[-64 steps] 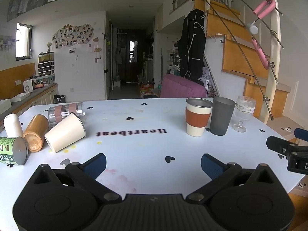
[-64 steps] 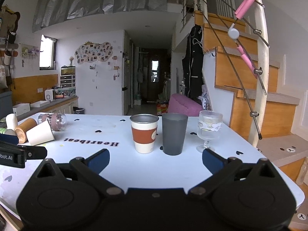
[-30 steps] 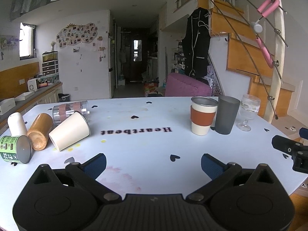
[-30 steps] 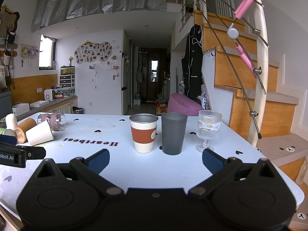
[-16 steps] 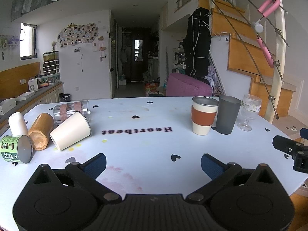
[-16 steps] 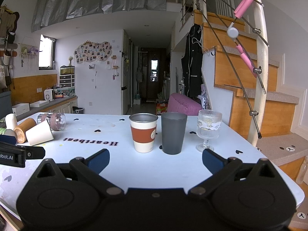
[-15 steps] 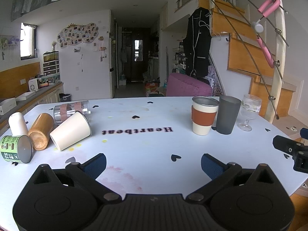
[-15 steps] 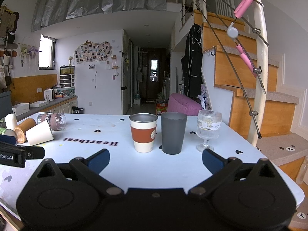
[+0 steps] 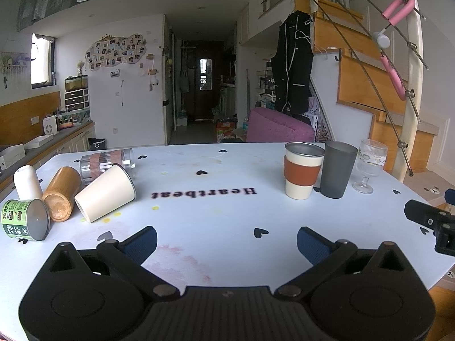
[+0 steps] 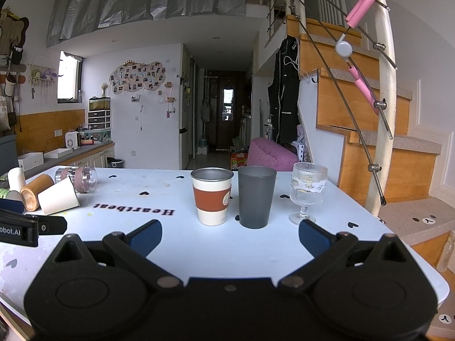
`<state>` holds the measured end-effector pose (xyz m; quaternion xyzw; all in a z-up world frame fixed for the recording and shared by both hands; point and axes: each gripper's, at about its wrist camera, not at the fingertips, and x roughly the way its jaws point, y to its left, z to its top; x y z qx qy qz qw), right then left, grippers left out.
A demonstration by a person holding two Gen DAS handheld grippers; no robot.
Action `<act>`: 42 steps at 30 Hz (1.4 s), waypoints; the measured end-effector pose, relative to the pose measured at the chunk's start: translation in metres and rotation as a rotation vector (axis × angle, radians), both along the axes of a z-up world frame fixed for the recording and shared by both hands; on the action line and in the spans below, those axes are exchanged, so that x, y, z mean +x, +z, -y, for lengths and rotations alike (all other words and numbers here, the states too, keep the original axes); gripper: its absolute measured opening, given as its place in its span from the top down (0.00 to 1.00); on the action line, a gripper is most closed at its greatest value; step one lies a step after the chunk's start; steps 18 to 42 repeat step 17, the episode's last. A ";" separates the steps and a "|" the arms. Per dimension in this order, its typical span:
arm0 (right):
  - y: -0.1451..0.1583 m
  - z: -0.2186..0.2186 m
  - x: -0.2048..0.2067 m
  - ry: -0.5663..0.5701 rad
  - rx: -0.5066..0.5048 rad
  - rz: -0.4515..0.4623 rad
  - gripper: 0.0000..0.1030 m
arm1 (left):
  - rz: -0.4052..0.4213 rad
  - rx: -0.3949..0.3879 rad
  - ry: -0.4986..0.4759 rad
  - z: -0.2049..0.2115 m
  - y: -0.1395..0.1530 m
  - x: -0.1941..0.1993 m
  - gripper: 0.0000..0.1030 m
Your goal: Flip cup upright
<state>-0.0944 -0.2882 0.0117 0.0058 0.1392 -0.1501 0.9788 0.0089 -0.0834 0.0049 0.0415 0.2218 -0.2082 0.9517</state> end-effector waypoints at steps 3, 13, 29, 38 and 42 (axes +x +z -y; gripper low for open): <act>0.000 0.000 0.000 0.000 0.000 0.000 0.00 | 0.000 0.000 0.000 0.001 0.000 0.000 0.00; 0.000 0.000 0.000 0.001 0.000 0.000 0.00 | -0.001 0.000 0.003 0.000 0.000 0.000 0.00; 0.000 0.000 0.000 0.001 0.000 0.000 0.00 | 0.000 0.003 0.005 -0.002 -0.001 0.000 0.00; 0.000 0.000 0.000 0.001 0.000 0.000 0.00 | 0.000 0.003 0.005 -0.002 -0.001 0.000 0.00; 0.000 0.000 0.000 0.001 0.000 0.000 0.00 | 0.000 0.003 0.005 -0.002 -0.001 0.000 0.00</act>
